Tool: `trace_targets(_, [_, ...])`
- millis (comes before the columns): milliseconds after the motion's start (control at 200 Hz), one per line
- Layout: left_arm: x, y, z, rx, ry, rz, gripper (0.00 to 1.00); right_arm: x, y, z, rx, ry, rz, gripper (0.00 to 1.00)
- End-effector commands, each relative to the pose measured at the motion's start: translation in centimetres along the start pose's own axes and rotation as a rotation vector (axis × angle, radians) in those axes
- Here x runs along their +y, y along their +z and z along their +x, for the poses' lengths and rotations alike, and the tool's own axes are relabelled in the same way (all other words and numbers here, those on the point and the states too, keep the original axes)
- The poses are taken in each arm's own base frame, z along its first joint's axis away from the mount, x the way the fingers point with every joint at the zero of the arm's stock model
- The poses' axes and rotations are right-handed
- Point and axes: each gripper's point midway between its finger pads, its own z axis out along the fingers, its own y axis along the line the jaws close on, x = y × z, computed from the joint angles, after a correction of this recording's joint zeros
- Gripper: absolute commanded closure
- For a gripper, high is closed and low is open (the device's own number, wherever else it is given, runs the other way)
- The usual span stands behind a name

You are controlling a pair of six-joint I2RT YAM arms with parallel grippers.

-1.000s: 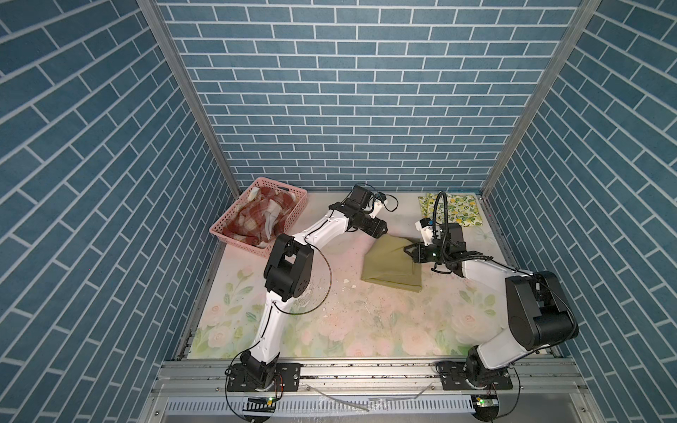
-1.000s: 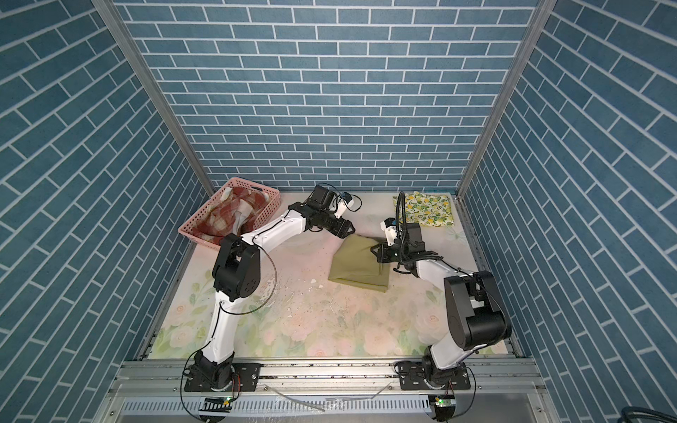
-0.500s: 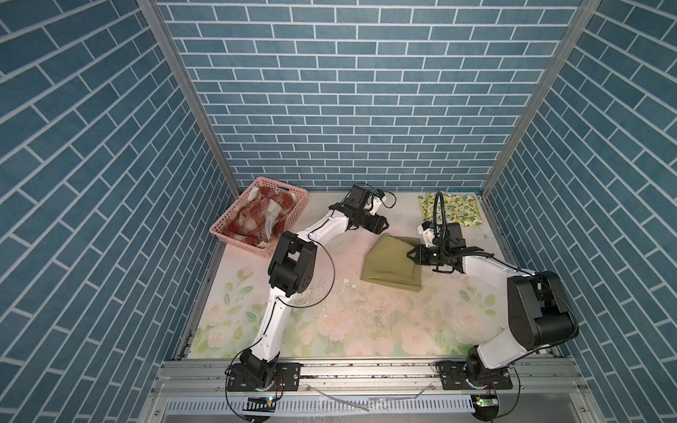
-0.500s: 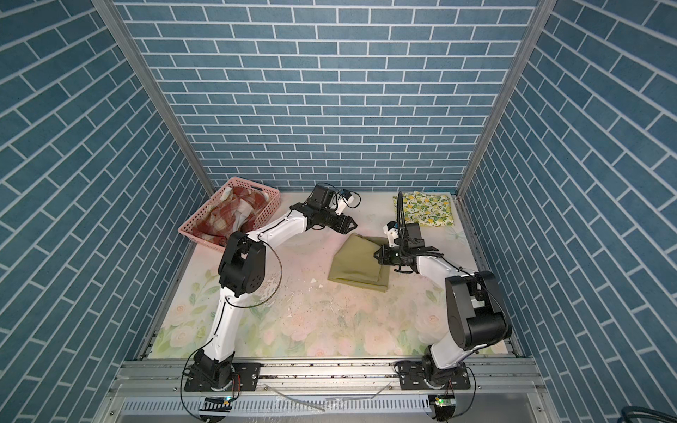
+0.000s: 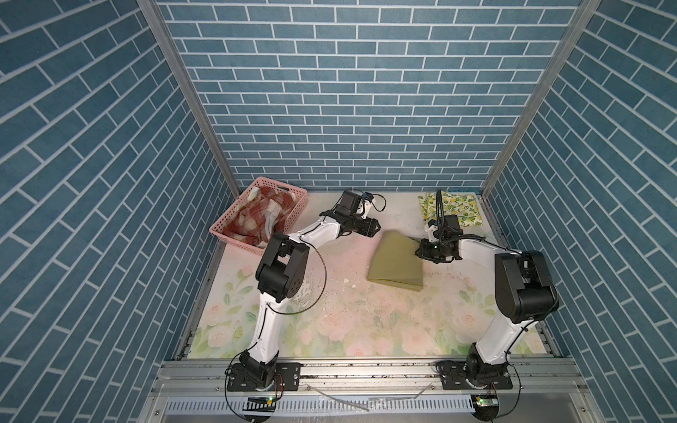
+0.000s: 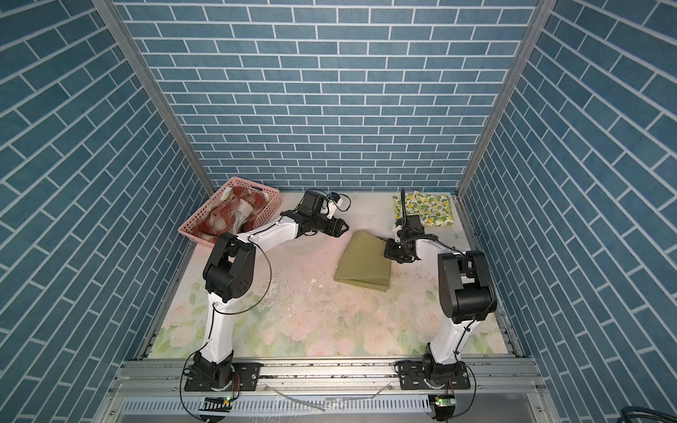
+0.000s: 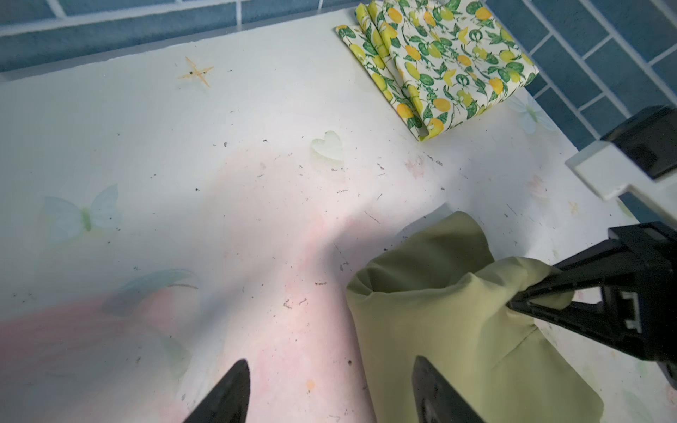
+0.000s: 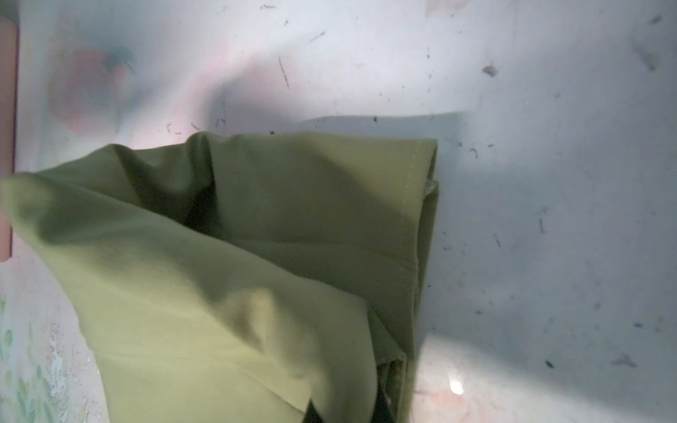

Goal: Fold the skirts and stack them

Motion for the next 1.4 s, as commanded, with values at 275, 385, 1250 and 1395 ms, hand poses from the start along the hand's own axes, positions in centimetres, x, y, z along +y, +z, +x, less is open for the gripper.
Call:
trace_targets(275, [-0.6,-1.2,-1.8,-0.062,0.012,-0.012,0.29,-2.0,-4.4,-1.0,-0.070,0.021,0.201,0.56])
trace_targets(385, [-1.0,-0.9,-1.8,-0.062,0.020,-0.004,0.28,-1.2,-5.5,-0.7,-0.094,0.030,0.179,0.48])
trace_targets(1250, [0.4,7.3,4.9,0.190,0.014,-0.117,0.25,-2.8,0.1,5.8,-0.016,0.289,0.108,0.46])
trace_targets(1395, [2.8,7.0,5.7,0.313,-0.059,-0.271,0.29,-3.1,-0.7,6.0,-0.013,0.262,0.146,0.46])
